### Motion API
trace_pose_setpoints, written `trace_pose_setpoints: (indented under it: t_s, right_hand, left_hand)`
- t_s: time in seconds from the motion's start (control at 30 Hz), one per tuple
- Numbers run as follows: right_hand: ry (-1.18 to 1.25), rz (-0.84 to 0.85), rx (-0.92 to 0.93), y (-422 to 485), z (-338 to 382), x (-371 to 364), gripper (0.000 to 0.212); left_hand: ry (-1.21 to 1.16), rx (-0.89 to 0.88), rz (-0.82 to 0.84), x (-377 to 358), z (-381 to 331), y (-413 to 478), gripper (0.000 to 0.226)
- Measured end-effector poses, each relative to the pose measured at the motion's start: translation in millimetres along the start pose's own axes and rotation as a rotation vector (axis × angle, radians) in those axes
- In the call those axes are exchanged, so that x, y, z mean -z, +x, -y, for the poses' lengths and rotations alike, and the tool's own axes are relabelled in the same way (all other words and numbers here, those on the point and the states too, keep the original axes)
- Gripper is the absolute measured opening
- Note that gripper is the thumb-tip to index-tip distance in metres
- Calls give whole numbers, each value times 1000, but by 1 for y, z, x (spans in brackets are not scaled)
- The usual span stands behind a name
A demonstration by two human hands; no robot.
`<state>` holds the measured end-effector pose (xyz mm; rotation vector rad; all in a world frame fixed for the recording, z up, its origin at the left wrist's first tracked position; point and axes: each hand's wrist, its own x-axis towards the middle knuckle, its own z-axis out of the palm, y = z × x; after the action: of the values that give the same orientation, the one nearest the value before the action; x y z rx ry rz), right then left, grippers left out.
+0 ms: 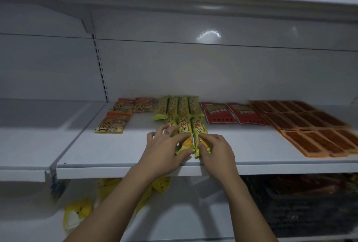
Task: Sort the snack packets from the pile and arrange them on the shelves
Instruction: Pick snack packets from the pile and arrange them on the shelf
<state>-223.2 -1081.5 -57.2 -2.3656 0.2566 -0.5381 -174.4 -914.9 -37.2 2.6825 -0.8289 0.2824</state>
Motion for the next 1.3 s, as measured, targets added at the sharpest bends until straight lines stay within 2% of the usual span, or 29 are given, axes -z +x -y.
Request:
trace_pose_setpoints:
  t_s: [0.17,0.8,0.97,1.1,1.3]
  right_hand:
    - [-21,-32,-4,-1,0,1,35]
    - [-51,-51,28,-1,-2,-3,38]
    - [-36,-53,-8,-3,-3,0,41]
    - [-65,-63,-2,-10,2,4,43]
    - [-130,-59,14,-17,18,5,44]
  left_hand:
    - [-3,-11,-4,-6,-6,4,48]
    - [-199,12,-36,-14,0,5,50]
    - [-155,-19,6,-12,3,1,69]
    - [-164,-19,-30,-5,12,-16,80]
    - [-210,14,-7,4,35,-21,58]
